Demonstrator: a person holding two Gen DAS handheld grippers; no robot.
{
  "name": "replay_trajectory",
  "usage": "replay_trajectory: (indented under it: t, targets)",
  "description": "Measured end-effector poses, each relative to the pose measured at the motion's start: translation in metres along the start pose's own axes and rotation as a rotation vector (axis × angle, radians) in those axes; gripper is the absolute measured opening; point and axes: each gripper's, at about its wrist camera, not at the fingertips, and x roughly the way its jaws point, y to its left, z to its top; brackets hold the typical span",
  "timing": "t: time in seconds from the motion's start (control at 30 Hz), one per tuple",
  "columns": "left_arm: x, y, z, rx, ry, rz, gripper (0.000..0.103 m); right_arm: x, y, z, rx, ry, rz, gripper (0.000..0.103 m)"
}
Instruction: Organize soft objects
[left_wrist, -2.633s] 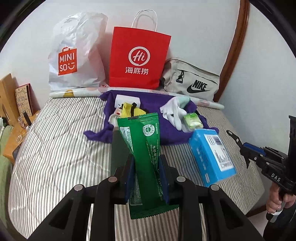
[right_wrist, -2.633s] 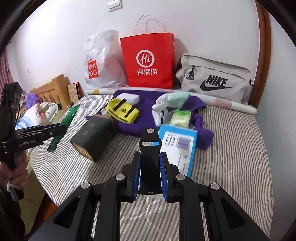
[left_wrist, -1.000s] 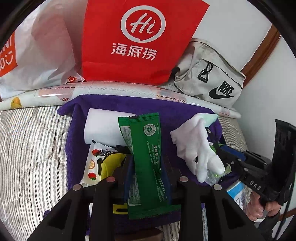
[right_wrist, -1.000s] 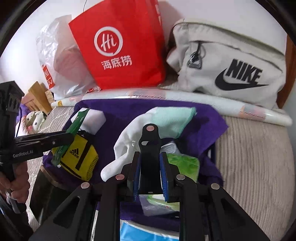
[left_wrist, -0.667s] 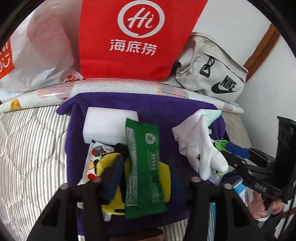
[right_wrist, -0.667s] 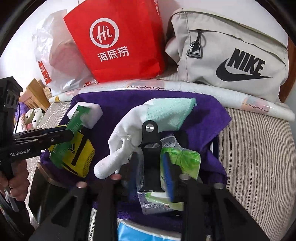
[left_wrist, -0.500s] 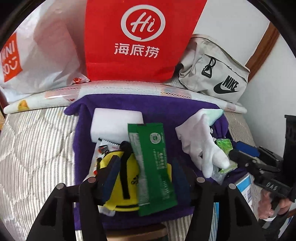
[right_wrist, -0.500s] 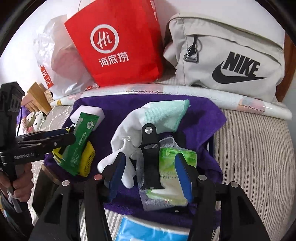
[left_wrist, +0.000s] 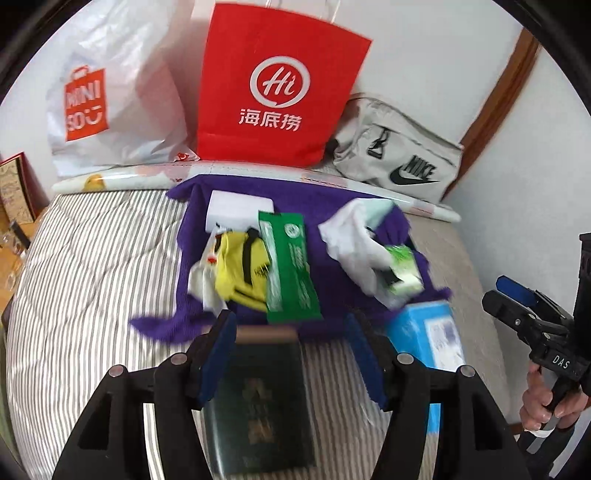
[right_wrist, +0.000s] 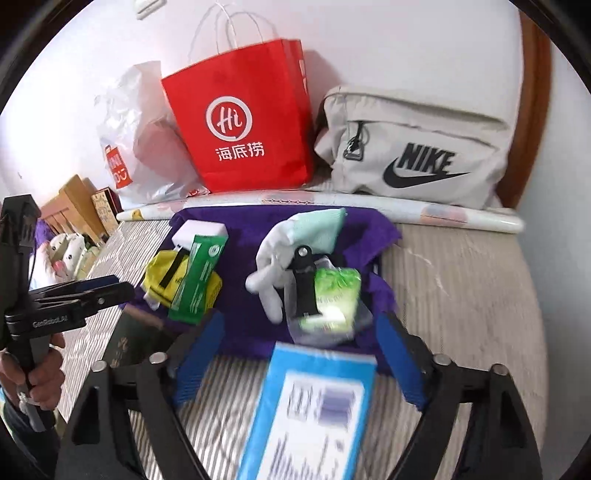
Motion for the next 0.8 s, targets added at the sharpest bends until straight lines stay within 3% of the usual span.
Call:
replay_trajectory:
  t: [0.1,0.23,0.3,0.4,0.57,0.8]
  targets:
    - [-0.026,-0.011,-0.022,0.011,-0.011,-0.012,0.069,-0.026,0.005,-0.015,0.019,0.014,-0.006,0.095]
    - [-0.056,-0.029,-0.047,0.028,-0.036,-0.024,0.07,-0.053,0.015,-0.038,0.029,0.01,0.015,0.095]
    - [-0.07,-0.037,-0.057,0.04,-0.054,-0.015,0.079,-0.07,0.023,-0.05,0.023,-0.008,0.024,0.095]
    - [-0.094,-0.053,-0.074,0.068,-0.092,0.024,0.082,-0.095,0.037,-0.067,0.002,-0.042,0.032,0.095]
    - [-0.125,-0.068,-0.099,0.076,-0.142,0.051,0.096,-0.131,0.052,-0.091,-0.01,-0.093,0.003,0.097]
    - [-0.146,-0.084,-0.135,0.1,-0.175,0.088,0.103,-0.161,0.054,-0.123,0.009,-0.13,-0.081,0.102]
